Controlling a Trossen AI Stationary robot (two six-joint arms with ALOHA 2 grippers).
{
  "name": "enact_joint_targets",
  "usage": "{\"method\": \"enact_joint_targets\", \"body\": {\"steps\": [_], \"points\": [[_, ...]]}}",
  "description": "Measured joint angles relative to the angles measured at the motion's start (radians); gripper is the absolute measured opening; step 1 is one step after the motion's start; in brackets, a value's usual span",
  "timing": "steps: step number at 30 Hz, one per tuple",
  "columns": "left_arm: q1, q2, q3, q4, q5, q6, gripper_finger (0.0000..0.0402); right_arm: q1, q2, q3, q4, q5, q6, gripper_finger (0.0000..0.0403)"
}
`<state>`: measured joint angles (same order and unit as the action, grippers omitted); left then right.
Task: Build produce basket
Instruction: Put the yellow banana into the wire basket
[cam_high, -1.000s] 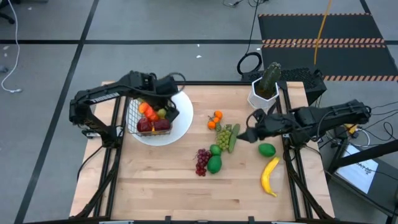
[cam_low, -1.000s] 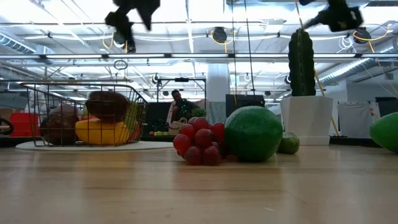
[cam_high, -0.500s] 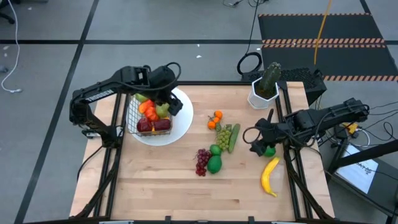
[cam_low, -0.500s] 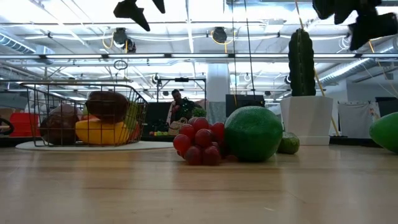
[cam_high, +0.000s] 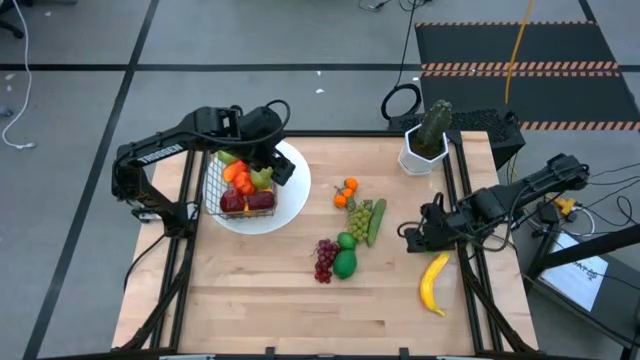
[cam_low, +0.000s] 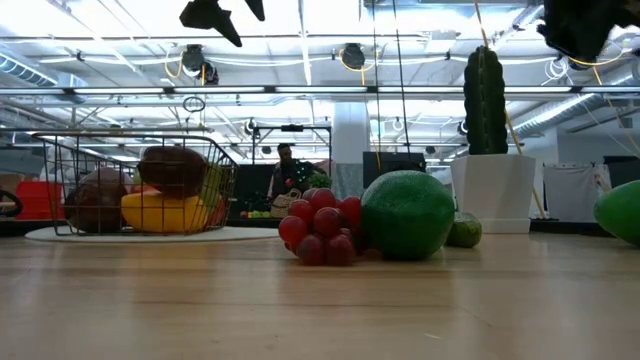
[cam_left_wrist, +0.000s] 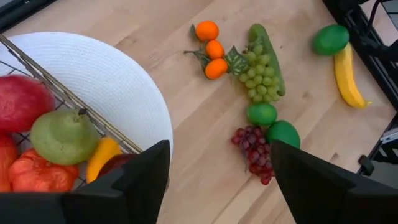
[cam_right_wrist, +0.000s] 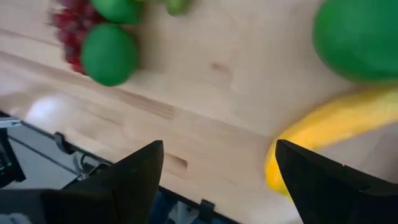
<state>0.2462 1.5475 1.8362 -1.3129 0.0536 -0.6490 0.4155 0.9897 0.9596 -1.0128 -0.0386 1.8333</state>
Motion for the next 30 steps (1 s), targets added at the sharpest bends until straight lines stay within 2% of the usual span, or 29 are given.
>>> {"method": "enact_joint_targets", "body": {"steps": [9,16,22,30], "points": [[-0.006,0.000,0.000,0.000,0.003,0.001,0.0254,0.176,0.060,-0.118,0.218,-0.019,0.256,0.0306],[-0.010,0.000,0.000,0.000,0.003,0.032,0.0249,0.283,0.173,-0.134,0.237,-0.073,0.379,0.0306],[-0.028,0.000,0.000,0.001,0.016,0.048,0.0250,0.331,0.268,-0.134,0.244,-0.121,0.407,0.0306],[-0.069,0.001,0.000,0.008,0.036,0.044,0.0250,0.361,0.393,-0.134,0.269,-0.121,0.397,0.0306]]}}
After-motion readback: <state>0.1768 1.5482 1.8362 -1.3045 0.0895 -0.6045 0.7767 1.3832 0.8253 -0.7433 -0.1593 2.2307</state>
